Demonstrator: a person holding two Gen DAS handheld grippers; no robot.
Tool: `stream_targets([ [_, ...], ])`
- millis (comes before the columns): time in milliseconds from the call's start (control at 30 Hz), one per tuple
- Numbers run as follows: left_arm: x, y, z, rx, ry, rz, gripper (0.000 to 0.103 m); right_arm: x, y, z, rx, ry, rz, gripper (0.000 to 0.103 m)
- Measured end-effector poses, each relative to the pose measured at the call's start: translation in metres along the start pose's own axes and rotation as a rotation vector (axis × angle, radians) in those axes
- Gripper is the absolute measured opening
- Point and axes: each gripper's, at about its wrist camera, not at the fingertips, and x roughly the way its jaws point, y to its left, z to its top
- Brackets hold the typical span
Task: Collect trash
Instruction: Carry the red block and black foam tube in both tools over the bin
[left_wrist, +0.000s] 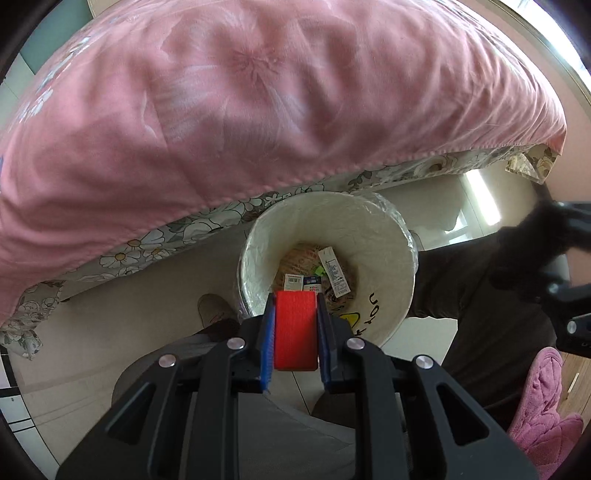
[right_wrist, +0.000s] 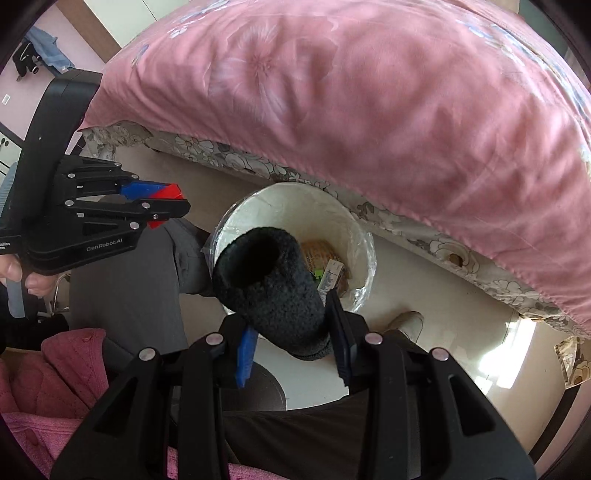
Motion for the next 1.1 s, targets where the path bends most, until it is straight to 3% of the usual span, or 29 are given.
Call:
stream_targets([
  [467,0.087,-0.001,0.004,-0.052,0.138,-0.031,0.022,0.114,-0.007,-0.001,0.110,0.179,0.078,0.037],
  [1100,0.166,0.015,0.022,-0.190,0.225,-0.077,0.022,0.202,-0.028,0.008,0.249,0.260,0.104,0.037],
])
